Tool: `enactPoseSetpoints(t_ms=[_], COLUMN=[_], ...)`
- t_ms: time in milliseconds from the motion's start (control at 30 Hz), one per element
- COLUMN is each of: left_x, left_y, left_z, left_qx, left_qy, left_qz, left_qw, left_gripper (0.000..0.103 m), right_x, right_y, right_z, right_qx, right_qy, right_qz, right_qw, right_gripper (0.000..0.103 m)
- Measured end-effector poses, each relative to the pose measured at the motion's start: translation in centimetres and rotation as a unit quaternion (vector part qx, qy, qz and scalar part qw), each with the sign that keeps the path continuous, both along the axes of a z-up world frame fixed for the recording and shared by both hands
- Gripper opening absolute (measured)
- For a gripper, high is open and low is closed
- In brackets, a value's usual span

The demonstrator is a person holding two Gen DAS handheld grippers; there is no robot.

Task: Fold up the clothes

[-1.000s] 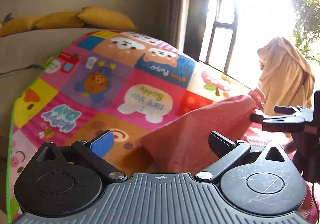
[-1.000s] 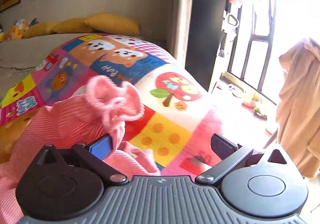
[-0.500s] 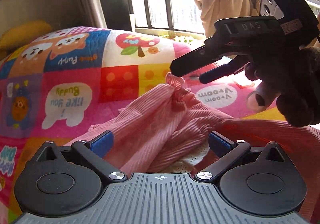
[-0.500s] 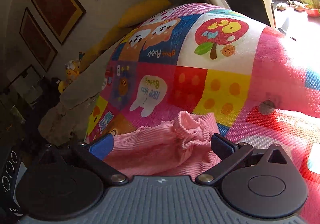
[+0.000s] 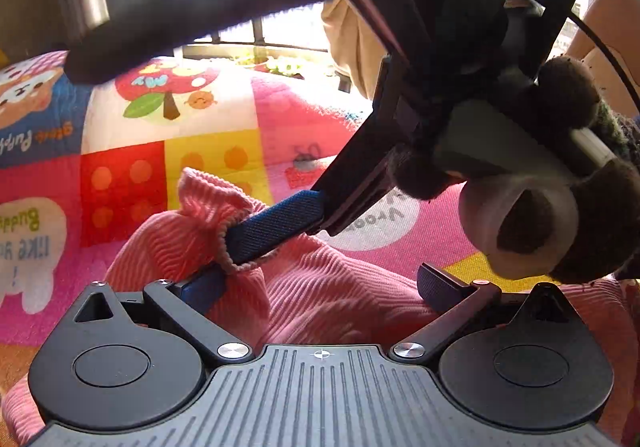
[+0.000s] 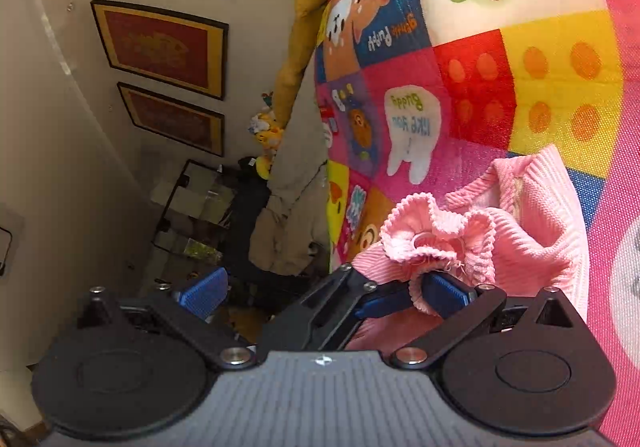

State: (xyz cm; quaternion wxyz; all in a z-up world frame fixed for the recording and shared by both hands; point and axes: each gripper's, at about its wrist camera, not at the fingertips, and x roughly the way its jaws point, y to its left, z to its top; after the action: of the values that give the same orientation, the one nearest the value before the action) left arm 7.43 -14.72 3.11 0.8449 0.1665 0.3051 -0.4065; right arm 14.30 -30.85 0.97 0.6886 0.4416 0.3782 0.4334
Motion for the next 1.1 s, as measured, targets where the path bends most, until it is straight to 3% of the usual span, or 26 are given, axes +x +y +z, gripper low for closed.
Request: enactPoseSetpoints(t_ms=[167, 267, 367, 433, 533, 633, 667, 767, 867, 900, 967, 1100], left_x=[0.3, -1.4, -3.4, -4.0, -4.3, -3.1, -2.4, -0.3, 0.5, 0.5, 0.5, 1.2], left_y=[-2.0, -2.0, 0.2, 2.3, 5.7, 8.6, 9.3, 11.3, 12.1, 12.4, 12.9, 12.9], left_z=[-0.1, -0.2, 0.7, 1.6, 3.1, 3.3, 2.8, 1.4, 0.2, 0.0, -0.6, -1.8], left_qx=[-0.023, -0.018, -0.018, -0.022, -0.029, -0.037, -0.043, -0.061, -0.07, -0.073, -0.079, -0.084], left_qy=[0.019, 0.019, -0.002, -0.021, -0.049, -0.044, -0.021, 0.045, 0.065, 0.071, 0.083, 0.105], left_qz=[-0.031, -0.054, -0.049, -0.024, 0.03, 0.103, 0.121, 0.175, 0.192, 0.194, 0.197, 0.212], left_qw=[0.9991, 0.9982, 0.9986, 0.9992, 0.9979, 0.9931, 0.9915, 0.9816, 0.9767, 0.9757, 0.9737, 0.968], left_gripper=[0.103, 0.103, 0.103, 0.103, 0.103, 0.103, 0.103, 0.103, 0.103, 0.103, 0.103, 0.103], right_x=[-1.0, -1.8, -2.6, -2.6, -2.4, -2.6, -2.5, -2.3, -2.3, -2.4, -2.6, -2.9], right_y=[-2.3, -3.5, -3.7, -3.2, -1.6, 0.6, 1.7, 4.1, 4.9, 4.9, 4.3, 4.6], right_z=[3.0, 4.4, 5.3, 5.4, 5.1, 3.9, 3.4, 1.6, -0.7, -1.4, -1.8, -1.8], right_qx=[0.019, -0.061, -0.183, -0.247, -0.305, -0.341, -0.362, -0.479, -0.552, -0.566, -0.55, -0.548], right_qy=[-0.048, -0.077, -0.101, -0.107, -0.108, -0.113, -0.11, -0.104, -0.099, -0.095, -0.084, -0.076], right_qz=[-0.026, -0.08, -0.139, -0.156, -0.155, -0.118, -0.109, -0.128, -0.127, -0.128, -0.138, -0.156], right_qw=[0.998, 0.992, 0.968, 0.95, 0.933, 0.926, 0.919, 0.862, 0.818, 0.809, 0.82, 0.818], right_gripper=[0.103, 0.103, 0.103, 0.103, 0.103, 0.103, 0.103, 0.103, 0.103, 0.103, 0.103, 0.103])
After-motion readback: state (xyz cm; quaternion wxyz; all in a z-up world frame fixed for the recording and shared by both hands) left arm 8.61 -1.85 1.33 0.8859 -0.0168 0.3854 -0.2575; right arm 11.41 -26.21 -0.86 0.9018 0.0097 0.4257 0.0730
